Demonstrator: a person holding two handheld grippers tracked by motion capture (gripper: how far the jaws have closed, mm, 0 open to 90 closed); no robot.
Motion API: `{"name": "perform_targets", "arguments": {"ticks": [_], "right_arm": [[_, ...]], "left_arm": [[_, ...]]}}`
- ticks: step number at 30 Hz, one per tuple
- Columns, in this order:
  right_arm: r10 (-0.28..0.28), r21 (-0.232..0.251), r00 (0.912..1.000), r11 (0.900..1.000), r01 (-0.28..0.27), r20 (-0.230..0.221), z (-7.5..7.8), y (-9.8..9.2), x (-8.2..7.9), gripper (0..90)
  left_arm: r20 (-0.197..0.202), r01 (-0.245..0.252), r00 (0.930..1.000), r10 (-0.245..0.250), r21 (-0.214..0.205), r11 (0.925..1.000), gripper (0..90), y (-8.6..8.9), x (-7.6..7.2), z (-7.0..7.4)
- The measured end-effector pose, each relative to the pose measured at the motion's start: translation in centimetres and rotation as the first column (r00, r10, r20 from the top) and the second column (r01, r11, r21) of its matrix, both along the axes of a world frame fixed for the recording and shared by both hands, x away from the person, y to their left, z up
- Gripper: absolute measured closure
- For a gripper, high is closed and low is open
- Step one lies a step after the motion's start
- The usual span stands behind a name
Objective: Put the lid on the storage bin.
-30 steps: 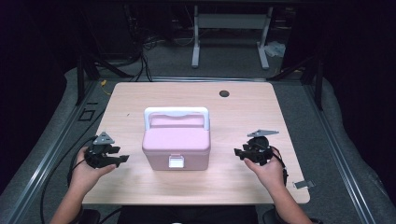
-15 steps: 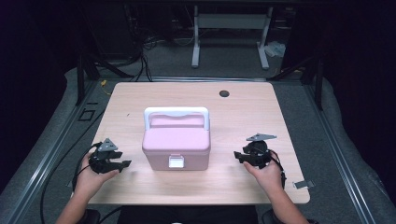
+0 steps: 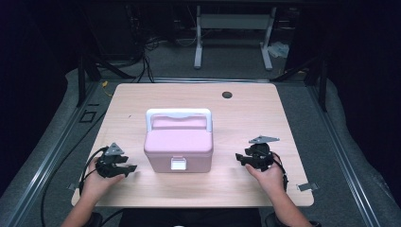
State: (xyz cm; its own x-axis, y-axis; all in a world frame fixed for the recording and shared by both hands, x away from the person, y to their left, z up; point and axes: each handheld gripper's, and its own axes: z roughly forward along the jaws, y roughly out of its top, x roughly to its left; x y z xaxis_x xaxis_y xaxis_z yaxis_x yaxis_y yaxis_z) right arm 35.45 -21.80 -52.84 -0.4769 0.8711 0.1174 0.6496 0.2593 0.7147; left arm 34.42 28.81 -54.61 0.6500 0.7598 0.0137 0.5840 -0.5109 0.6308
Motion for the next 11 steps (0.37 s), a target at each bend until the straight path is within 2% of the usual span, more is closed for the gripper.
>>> {"name": "perform_targets", "arguments": {"ticks": [3,11], "right_arm": [[0.002,0.001,1.0000,1.0000,-0.002,-0.006,-0.11,-0.03,0.07,50.8],[0.006,-0.002,0.9999,1.0000,-0.006,-0.014,-0.21,-0.07,0.06,48.1]], "left_arm": [[-0.003,0.009,1.0000,-0.009,0.020,0.9998,41.9,-0.25,0.00,-0.14],[0.012,0.009,0.9999,-0.009,0.009,0.9999,41.8,-0.26,0.04,0.16]]}}
